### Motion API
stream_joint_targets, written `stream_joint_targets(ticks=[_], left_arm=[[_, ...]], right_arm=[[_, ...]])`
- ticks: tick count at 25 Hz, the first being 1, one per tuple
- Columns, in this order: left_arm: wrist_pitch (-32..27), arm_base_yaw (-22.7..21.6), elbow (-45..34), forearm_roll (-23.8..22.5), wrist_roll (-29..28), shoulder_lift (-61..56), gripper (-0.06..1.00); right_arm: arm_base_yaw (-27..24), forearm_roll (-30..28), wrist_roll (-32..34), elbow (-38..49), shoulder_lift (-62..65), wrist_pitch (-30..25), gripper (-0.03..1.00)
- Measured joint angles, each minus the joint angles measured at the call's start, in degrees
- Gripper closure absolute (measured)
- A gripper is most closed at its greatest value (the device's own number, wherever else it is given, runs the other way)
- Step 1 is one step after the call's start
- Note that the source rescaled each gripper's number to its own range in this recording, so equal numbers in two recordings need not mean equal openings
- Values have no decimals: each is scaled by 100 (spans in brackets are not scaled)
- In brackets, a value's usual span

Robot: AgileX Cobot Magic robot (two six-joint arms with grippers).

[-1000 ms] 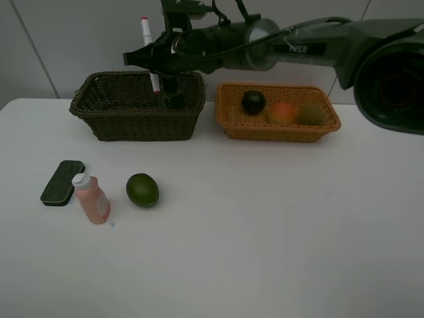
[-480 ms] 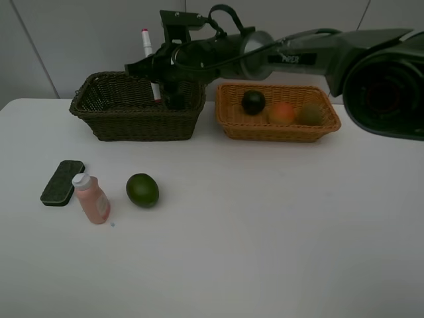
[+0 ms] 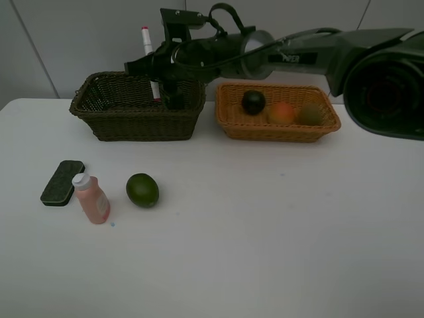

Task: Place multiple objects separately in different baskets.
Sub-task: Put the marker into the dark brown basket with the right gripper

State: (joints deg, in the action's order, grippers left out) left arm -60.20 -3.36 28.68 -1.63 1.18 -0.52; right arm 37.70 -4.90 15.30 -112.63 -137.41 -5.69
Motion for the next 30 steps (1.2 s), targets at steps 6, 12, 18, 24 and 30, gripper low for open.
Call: stream_joint_targets(ticks=[6,12,18,24,30], left_arm=[[0,0,0,0,0,0,-6],[0,0,0,0,0,0,-6],[0,0,0,0,0,0,-6],[0,0,0,0,0,0,-6],[0,0,0,0,0,0,-6]], right_arm=[[0,51,0,0,0,5,80],[0,49,0,0,0,87,14],[0,49,0,0,0,125,-2],[0,49,-1,0,0,120,-3],[0,49,-1,0,73,-82,-3]])
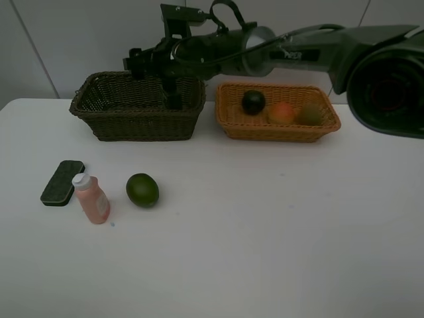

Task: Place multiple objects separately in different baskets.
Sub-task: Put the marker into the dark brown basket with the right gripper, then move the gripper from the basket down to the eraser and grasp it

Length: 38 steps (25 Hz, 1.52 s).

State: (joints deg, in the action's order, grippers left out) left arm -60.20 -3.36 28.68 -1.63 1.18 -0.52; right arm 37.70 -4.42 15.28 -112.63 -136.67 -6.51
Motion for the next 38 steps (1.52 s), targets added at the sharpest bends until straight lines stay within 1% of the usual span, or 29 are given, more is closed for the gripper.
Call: stream_joint_targets(ticks=[3,10,16,19,21,24,27,29,33,38], left_arm=[[0,0,0,0,0,0,-6],[0,0,0,0,0,0,-6],[0,0,0,0,0,0,-6],[0,0,0,0,0,0,-6],[0,0,0,0,0,0,-6],[0,0,0,0,0,0,-6],[0,0,0,0,0,0,-6],[0,0,0,0,0,0,-6],[0,0,0,0,0,0,-6],[0,0,0,0,0,0,-6]], right_arm=[[0,0,0,0,32,-84,-3],[0,0,-68,0,402,-815,-3],[0,-18,-520,0,931,-1598,-3],[0,-18,-746,0,1193,-2074,-3],[0,1,-866,104,1375,-2235,-3],[0,49,-998,756,1824,-2189,-3],[0,70,-1026,1682,2487,-1881,-3],[-14,65,-1030,2267,2941,-1797,-3],[-201,43,-1037,3327,3914,-1928,-3],[-612,-15,-1047,4507,5171,-2192,-3]])
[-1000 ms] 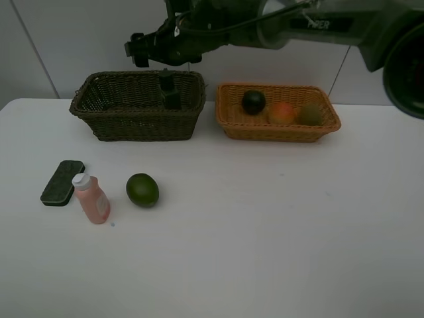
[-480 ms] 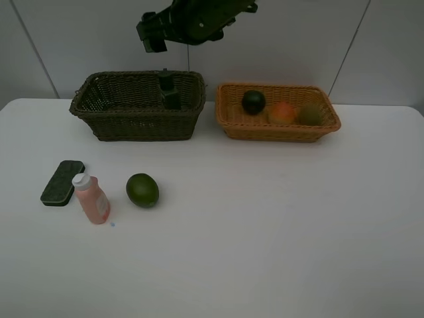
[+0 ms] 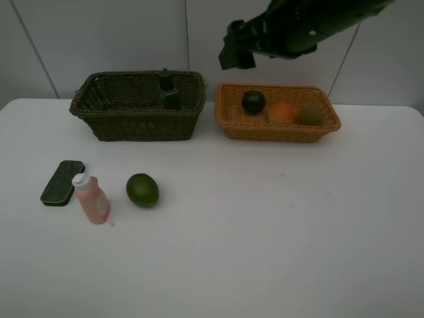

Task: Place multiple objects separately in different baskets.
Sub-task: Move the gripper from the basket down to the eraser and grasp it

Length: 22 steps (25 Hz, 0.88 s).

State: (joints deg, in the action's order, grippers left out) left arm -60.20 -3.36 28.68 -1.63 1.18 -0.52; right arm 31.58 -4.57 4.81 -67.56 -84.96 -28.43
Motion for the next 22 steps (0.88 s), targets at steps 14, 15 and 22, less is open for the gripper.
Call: stream_joint_targets(ticks=[14,15,22], left_arm=[[0,0,0,0,0,0,-6],[0,0,0,0,0,0,-6],[0,0,0,0,0,0,-6]], right_arm=[[-246,-422,-517,1653,2909,-2317,-3],[-246,-395,-541,1775,3107,-2420,-3],[-607,-212,-570,2648,4599,-2579,-3]])
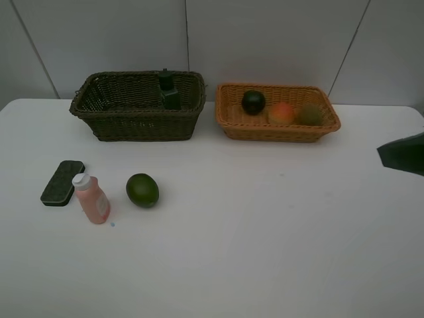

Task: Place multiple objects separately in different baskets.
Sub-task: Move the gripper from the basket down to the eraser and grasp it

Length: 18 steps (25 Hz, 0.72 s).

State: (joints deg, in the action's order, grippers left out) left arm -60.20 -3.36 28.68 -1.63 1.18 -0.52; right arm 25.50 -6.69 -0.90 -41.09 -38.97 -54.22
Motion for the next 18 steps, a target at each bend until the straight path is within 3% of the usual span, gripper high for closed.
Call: stream_joint_targets(ticks=[7,18], left_arm=[[0,0,0,0,0,0,-6],[0,0,0,0,0,0,-6]], right_arm=[[-1095,219,120,275,994,-285,-3],[-1806,337,125,618,2680,-560,-3]])
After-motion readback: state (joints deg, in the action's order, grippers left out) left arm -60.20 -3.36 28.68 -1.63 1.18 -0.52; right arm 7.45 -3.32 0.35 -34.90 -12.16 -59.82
